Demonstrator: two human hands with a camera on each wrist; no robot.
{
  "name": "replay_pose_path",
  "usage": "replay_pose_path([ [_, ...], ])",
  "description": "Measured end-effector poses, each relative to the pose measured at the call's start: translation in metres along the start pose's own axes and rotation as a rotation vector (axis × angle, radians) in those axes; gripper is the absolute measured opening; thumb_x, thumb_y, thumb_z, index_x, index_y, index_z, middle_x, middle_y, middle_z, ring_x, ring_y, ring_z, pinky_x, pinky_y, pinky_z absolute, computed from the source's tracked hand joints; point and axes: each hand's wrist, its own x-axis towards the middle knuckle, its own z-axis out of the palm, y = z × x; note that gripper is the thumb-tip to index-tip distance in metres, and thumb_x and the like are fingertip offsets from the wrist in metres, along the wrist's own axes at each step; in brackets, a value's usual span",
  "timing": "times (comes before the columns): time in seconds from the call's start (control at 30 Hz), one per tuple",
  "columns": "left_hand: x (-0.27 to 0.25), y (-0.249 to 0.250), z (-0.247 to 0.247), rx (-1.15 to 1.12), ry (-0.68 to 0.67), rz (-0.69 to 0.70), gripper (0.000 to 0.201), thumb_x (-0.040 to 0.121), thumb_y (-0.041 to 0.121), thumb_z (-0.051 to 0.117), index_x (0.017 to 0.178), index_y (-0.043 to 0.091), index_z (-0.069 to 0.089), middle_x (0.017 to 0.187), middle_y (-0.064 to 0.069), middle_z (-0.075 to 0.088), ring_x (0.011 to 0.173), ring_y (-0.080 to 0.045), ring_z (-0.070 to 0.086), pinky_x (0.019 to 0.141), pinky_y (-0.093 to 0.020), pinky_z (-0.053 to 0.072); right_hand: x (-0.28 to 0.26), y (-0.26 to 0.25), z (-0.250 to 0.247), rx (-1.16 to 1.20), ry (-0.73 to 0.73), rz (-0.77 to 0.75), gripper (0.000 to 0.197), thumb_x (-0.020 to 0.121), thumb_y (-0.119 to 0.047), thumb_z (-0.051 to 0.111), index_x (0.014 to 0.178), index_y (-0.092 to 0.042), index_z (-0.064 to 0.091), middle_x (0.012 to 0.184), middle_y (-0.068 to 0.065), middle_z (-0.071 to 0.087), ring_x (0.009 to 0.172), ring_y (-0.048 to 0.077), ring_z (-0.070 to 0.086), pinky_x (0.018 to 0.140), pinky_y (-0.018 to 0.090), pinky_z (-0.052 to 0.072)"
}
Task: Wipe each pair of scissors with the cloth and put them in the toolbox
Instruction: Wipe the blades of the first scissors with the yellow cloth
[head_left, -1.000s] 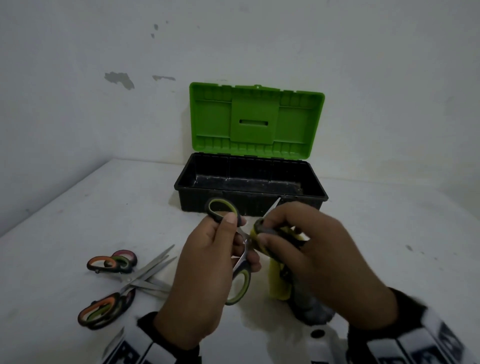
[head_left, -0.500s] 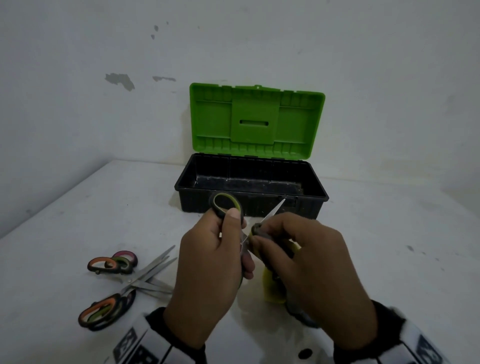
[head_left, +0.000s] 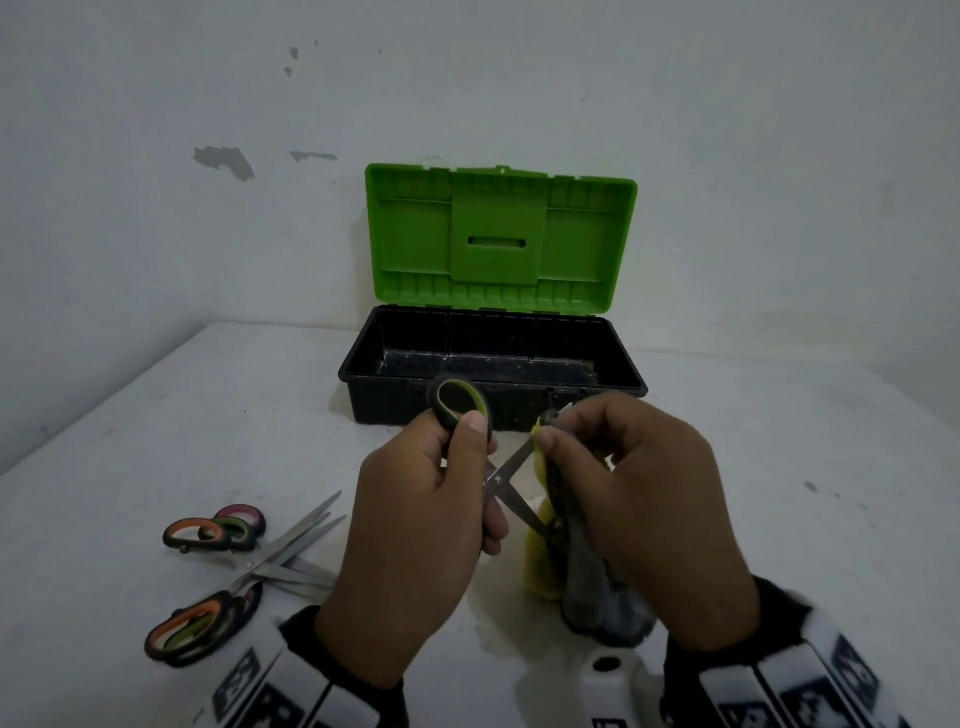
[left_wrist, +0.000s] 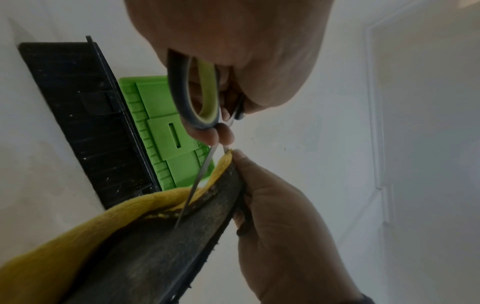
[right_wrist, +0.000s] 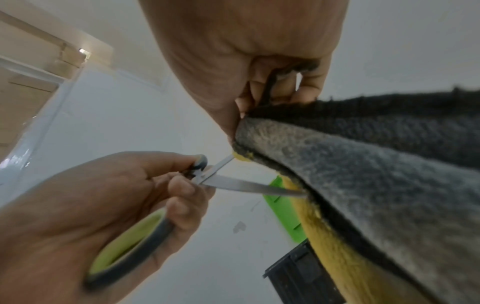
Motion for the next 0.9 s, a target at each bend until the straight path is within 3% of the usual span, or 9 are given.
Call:
replay_pose_path([
  [0.13, 0.0, -0.002, -0.002, 0.048, 0.014, 0.036, 0.032, 0.097, 0.034, 0.042, 0.084, 0.014, 0.063, 0.051, -0.007, 0.063, 0.043, -0.019, 0.061, 0.047, -0.031, 0.056, -0.01, -0.009, 0.005, 0.028, -0.126, -0.018, 0.011, 0.082, -0.024, 0.074, 0.078, -0.03, 0.066, 0.071, -0.019, 0.063, 0.084, -0.005, 0.06, 0.072, 0.001, 0.041],
  [0.3, -0.001, -0.001, -0.001, 0.047, 0.006, 0.04, 0.032, 0.097, 0.034, 0.042, 0.082, 0.015, 0.062, 0.049, -0.008, 0.061, 0.042, -0.018, 0.059, 0.046, -0.031, 0.055, 0.005, 0.011, 0.0, -0.016, 0.053, 0.038, 0.013, 0.082, -0.024, 0.076, 0.074, -0.028, 0.066, 0.067, -0.018, 0.063, 0.075, -0.003, 0.061, 0.063, 0.001, 0.04],
  [0.47, 0.0, -0.001, -0.003, 0.041, -0.002, 0.028, 0.035, 0.093, 0.04, 0.041, 0.082, 0.014, 0.062, 0.048, -0.005, 0.059, 0.041, -0.019, 0.059, 0.046, -0.032, 0.055, -0.009, 0.002, 0.005, 0.026, -0.06, -0.033, 0.014, 0.08, -0.022, 0.075, 0.075, -0.03, 0.065, 0.069, -0.022, 0.061, 0.078, -0.008, 0.059, 0.069, -0.001, 0.04],
  [0.6, -0.001, -0.003, -0.001, 0.069, -0.018, 0.065, 0.038, 0.092, 0.046, 0.039, 0.082, 0.016, 0.061, 0.049, -0.006, 0.061, 0.04, -0.015, 0.058, 0.046, -0.028, 0.054, 0.006, 0.017, -0.004, 0.003, 0.044, 0.08, 0.011, 0.081, -0.028, 0.075, 0.073, -0.029, 0.068, 0.066, -0.017, 0.065, 0.07, -0.002, 0.062, 0.06, 0.007, 0.044],
  [0.73, -0.003, -0.002, 0.0, 0.074, -0.007, 0.078, 0.043, 0.085, 0.052, 0.036, 0.083, 0.018, 0.061, 0.051, -0.006, 0.062, 0.04, -0.014, 0.058, 0.046, -0.027, 0.054, -0.002, 0.006, -0.003, -0.014, -0.026, 0.031, 0.01, 0.08, -0.029, 0.074, 0.075, -0.031, 0.066, 0.067, -0.018, 0.063, 0.076, -0.003, 0.061, 0.067, 0.003, 0.044],
  [0.9, -0.003, -0.004, 0.001, 0.088, -0.014, 0.099, 0.037, 0.091, 0.047, 0.038, 0.082, 0.018, 0.06, 0.051, -0.007, 0.061, 0.041, -0.015, 0.058, 0.047, -0.028, 0.054, 0.011, 0.023, -0.003, -0.016, 0.073, 0.118, 0.013, 0.08, -0.031, 0.076, 0.069, -0.029, 0.068, 0.064, -0.018, 0.066, 0.064, -0.002, 0.062, 0.058, 0.01, 0.043],
])
